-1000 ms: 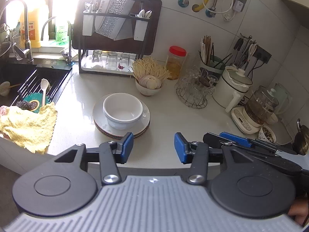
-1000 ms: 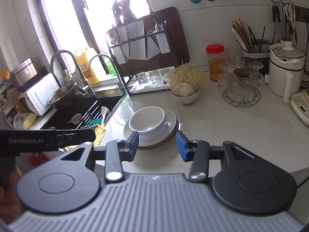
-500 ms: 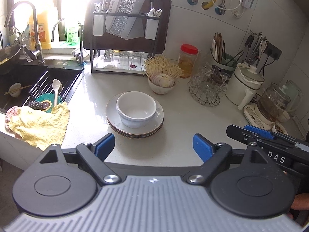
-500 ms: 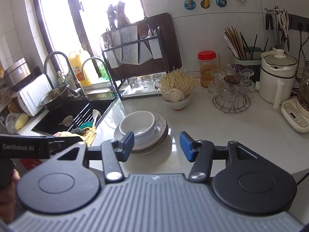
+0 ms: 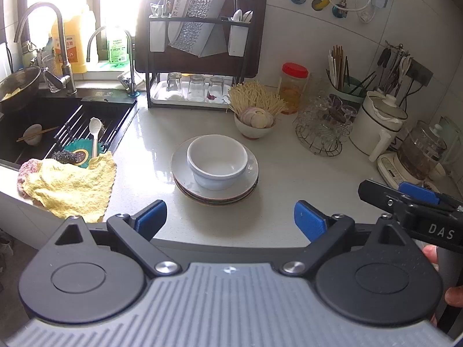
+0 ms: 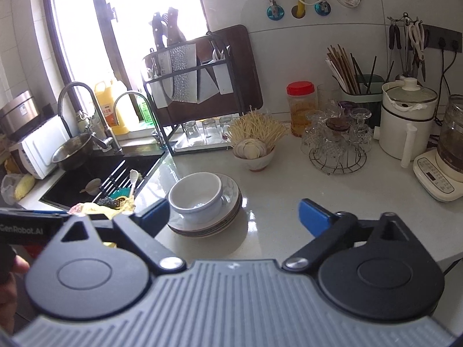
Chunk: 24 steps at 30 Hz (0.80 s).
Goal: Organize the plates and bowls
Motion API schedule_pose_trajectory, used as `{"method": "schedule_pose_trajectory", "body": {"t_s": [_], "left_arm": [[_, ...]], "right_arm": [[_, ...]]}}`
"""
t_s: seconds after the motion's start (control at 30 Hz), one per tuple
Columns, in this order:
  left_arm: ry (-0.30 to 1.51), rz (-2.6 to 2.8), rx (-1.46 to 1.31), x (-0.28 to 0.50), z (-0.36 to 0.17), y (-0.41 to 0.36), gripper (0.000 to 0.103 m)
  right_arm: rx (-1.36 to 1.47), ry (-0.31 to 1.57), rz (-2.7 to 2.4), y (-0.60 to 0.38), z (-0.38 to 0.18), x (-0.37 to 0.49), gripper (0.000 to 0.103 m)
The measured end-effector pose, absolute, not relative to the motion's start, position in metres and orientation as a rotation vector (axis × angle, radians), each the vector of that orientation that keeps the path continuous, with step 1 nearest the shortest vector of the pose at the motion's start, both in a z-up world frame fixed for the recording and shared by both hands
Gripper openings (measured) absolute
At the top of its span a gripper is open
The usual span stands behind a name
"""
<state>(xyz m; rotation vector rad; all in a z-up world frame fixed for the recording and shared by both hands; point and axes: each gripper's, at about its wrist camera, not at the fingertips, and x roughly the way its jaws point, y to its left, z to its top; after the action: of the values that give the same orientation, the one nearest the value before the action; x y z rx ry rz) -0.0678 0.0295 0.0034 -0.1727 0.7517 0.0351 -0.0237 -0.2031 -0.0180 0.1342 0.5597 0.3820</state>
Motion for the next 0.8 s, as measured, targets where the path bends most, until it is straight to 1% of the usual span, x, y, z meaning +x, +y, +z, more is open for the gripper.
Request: {"method": "schedule_pose_trajectory", "body": {"t_s": [0.47, 0.8], "left_arm": [[0.785, 0.069, -0.166, -0.063, -0.001, 0.026, 0.097], [0.775, 0.077, -0.128, -0.059, -0.001, 0.012, 0.097]], "right_arm": [[0.141, 0.594, 0.371, -0.203, -0.021, -0.021, 0.103], [0.141, 0.595, 0.371, -0.209, -0.022, -0.022, 0.103]]}}
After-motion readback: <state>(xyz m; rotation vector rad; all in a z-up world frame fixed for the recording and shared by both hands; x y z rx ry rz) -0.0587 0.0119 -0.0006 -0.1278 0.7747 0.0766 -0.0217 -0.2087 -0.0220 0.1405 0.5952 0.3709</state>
